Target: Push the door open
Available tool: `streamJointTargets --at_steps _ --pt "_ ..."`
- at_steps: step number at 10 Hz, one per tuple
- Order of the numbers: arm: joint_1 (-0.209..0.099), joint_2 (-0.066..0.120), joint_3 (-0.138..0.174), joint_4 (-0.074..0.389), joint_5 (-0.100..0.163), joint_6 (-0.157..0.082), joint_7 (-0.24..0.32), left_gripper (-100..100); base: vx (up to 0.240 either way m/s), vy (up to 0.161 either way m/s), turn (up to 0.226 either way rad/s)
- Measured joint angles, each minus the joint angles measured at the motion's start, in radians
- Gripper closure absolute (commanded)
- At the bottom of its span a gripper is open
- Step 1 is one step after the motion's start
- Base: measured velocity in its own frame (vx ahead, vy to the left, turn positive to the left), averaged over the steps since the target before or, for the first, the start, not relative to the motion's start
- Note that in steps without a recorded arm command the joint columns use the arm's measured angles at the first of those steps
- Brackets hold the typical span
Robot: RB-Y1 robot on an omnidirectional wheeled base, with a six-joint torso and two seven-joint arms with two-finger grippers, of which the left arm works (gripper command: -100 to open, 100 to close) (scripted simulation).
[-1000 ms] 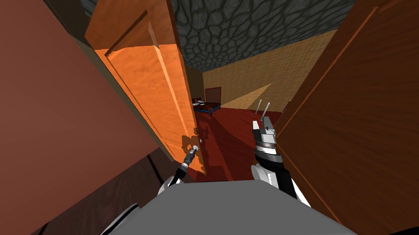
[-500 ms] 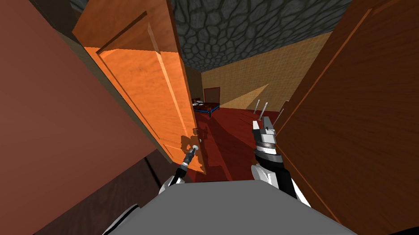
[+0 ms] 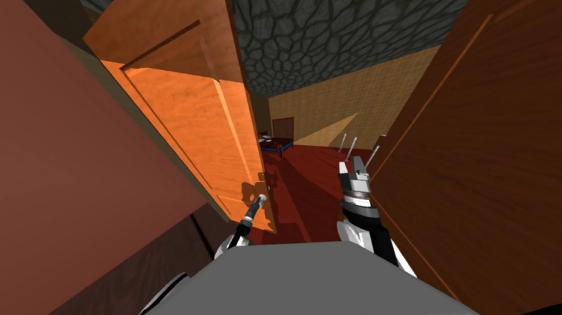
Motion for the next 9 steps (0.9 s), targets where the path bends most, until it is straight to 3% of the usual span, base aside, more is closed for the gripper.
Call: streamJointTargets --at_steps 1,4,5,9 --pt "-0.008 -0.004 0.004 0.014 0.002 -0.008 0.021 100 0.023 -0.002 -0.044" --pt "-0.009 -0.010 0.031 0.009 0.015 -0.003 0.100 100 0.036 0.005 -0.039" --pt "-0.011 -0.014 0.041 0.016 0.019 -0.002 0.128 -100 -0.020 -0.010 -0.021" --pt "-0.005 0.005 0.056 0.026 -0.001 -0.013 0.049 -100 -0.063 -0.028 0.000"
